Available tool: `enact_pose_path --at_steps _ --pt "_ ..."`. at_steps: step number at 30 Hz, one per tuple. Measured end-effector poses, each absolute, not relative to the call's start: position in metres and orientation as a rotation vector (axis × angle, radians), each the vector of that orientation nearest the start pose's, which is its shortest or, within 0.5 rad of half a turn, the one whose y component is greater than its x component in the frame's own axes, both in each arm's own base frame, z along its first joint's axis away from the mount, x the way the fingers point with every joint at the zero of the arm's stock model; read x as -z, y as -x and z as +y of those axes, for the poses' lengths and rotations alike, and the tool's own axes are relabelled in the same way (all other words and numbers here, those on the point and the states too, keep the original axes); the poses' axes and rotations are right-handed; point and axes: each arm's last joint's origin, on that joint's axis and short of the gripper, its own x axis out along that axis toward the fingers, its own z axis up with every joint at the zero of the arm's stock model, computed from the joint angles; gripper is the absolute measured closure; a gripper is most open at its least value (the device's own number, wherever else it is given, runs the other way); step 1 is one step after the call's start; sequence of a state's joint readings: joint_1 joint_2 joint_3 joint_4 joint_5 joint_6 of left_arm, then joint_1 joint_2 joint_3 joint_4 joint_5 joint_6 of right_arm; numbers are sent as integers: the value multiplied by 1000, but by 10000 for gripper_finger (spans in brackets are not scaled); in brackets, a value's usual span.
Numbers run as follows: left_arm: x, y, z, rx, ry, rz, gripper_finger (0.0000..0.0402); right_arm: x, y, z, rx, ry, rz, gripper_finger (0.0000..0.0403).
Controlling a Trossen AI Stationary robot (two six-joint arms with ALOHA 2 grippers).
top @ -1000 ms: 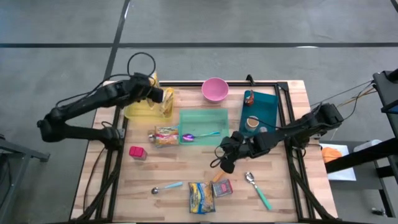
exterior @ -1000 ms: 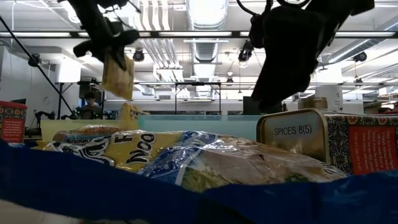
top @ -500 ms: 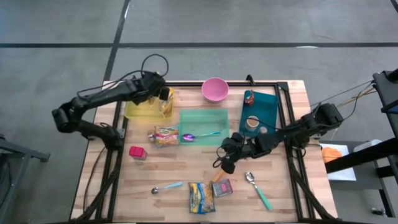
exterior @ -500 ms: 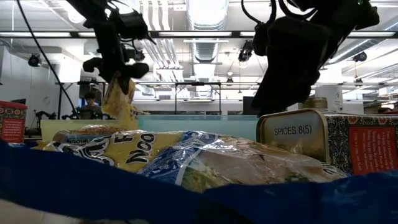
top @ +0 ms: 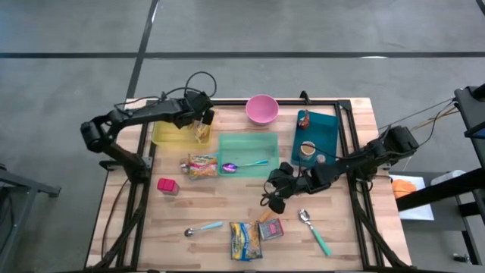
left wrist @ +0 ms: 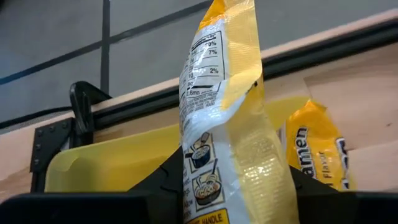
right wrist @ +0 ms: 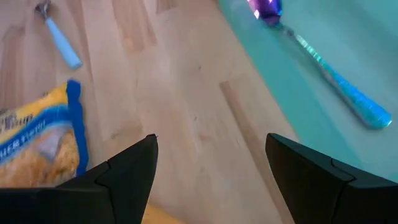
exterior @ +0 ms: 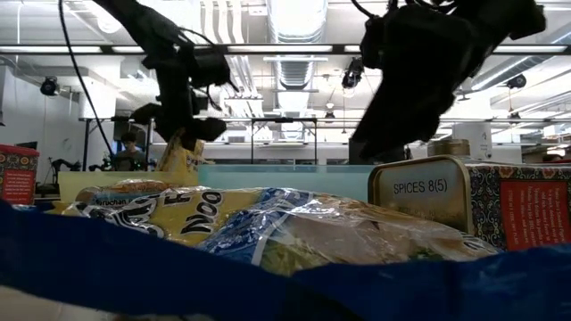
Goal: Pick & Place Food Item
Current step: Put the yellow noodle pack into the yellow bin
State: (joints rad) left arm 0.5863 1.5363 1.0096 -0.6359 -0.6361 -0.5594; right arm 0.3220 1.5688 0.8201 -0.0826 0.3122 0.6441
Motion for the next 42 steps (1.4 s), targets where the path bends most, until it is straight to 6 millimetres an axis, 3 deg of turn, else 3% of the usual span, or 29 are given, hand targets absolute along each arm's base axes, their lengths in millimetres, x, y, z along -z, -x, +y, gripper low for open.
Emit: enact_pose_path --at_steps 11,22,33,42 --pt "-175 -227 164 -1420 449 921 288 -172 -289 90 231 -347 765 108" --pt "-184 -227 151 -1320 533 871 287 -172 -289 90 232 -351 764 108" --pt "-182 -227 147 -1230 652 901 126 -172 -289 90 233 -357 761 108" --pt "-183 -227 147 -1220 627 919 95 -172 -289 90 232 -360 762 108"
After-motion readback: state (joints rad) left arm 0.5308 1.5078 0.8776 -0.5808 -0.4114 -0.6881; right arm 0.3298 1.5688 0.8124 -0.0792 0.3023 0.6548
